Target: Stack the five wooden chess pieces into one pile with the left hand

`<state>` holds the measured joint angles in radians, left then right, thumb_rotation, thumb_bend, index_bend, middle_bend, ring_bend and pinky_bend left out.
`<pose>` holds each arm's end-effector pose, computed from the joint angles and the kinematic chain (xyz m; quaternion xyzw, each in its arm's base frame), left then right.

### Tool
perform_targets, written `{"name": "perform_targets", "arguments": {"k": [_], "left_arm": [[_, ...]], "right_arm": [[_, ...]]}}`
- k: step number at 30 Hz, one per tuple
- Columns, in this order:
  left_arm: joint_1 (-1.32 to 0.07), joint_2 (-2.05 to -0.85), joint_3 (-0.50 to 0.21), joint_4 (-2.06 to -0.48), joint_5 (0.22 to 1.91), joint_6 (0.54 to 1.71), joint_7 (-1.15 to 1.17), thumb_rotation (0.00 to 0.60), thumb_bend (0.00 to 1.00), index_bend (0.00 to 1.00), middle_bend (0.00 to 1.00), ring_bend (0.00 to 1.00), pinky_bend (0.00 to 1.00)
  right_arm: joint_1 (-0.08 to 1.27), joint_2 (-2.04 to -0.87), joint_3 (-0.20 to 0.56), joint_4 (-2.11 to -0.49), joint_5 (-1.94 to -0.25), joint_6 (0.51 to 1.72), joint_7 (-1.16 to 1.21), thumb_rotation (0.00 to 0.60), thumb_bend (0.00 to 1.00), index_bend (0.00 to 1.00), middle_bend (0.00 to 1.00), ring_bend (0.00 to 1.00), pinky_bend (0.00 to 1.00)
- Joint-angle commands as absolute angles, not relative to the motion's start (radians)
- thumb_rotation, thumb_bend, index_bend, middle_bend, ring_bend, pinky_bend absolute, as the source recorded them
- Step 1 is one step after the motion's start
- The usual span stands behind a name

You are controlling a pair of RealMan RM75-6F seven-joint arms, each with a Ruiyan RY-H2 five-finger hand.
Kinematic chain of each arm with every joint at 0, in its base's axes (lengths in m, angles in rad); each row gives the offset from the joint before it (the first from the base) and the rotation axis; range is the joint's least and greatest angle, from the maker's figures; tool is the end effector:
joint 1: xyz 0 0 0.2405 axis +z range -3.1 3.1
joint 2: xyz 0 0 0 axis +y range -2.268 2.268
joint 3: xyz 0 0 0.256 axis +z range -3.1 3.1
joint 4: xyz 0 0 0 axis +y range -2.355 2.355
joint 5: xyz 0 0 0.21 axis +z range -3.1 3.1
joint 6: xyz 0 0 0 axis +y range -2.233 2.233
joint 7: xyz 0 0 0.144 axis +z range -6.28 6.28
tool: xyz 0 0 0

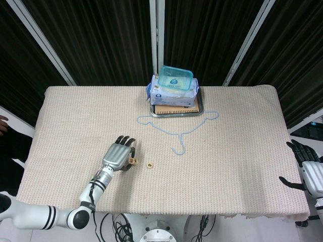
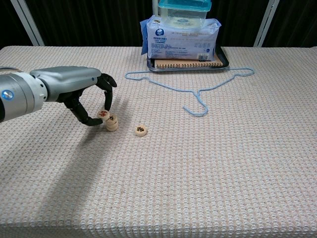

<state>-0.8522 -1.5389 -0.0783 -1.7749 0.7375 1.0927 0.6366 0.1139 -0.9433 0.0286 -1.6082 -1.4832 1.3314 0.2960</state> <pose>-0.1169 0.2983 -0.0321 -0.7624 -0.4212 -0.2904 0.3962 -0.3320 -0.1852 0.1981 0.5858 -0.4695 0.3733 0.5450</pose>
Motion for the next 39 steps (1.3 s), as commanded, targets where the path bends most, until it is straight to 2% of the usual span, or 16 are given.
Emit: {"name": "perform_targets", "arguments": {"k": [1,39], "left_arm": [[-0.853,-1.545,-0.082,-1.765,0.731,1.085,0.633,0.6,0.28,0.47,0.09,0.0,0.0],[-0.873,-1.567,-0.113,-1.749,0.7,1.068,0.648,0.6,0.28,0.46,0.09,0.0,0.0]], "right_arm": [[0.114,-0.943,0.029,-1.608,-1.484,1.332,0.297,0.6,0.11,0.0,0.0,0.0,0.0],[0.114,-0.937,0.029,-1.603,-1.482,1.33,0.314,0.6,0.11,0.0,0.0,0.0,0.0]]}}
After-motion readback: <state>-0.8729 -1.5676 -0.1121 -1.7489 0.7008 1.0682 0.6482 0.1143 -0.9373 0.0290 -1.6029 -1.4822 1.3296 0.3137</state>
